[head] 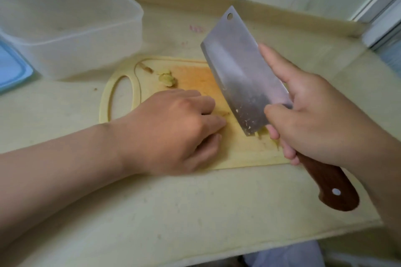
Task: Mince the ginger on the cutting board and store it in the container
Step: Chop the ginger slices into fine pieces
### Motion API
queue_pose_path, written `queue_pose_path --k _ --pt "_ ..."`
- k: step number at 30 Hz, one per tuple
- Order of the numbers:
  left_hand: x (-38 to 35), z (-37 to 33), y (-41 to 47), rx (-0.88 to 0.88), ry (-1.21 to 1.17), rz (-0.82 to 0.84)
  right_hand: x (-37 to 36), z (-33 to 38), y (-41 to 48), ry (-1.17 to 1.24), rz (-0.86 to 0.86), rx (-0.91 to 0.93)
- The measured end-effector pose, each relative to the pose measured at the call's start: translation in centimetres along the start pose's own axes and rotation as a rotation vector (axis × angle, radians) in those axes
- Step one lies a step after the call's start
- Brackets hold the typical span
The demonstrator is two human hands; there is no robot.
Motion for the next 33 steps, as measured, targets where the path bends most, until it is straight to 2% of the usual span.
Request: queue_pose_path --k 6,10,17,23,27,30,33 --pt "0.0 0.1 -0.1 0.022 -0.03 0.0 0.3 0.7 -2.0 -0.033 0.028 -0.108" --pt "-0.1 0.1 0.0 0.018 -0.036 0.01 -0.3 2.0 0.4 -0.153 0.045 -0.021" --pt "0.1 -0.1 -0.4 0.027 -0.007 -0.002 -1.4 1.5 -0.6 -0.244 -0.163 0.095" --pt "0.1 0.0 -0.3 0.031 0.002 -0.015 -0.5 2.3 -1.6 -0.383 -0.006 0.059" --pt "0.0 0.0 -0.1 0.023 0.001 -0.02 -0.7 2.9 0.9 -0.379 0.115 0.035" --pt "0.1 -0.1 -0.1 0.013 -0.001 -0.024 -1.0 3.1 3.0 -0.373 0.08 0.091" --pt "0.1 0.0 -0.2 0.012 0.003 -0.017 -1.2 2.7 1.6 -0.311 -0.031 0.106"
Point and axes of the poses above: each hand's wrist, its own y-axis towards the middle knuckle, its own x-axis out of the back of the hand, z = x × y, the point moved 4 cm from there along y, towards the middle knuckle, and after that the axes turned 15 degrees about x, right-handed, at the moved point
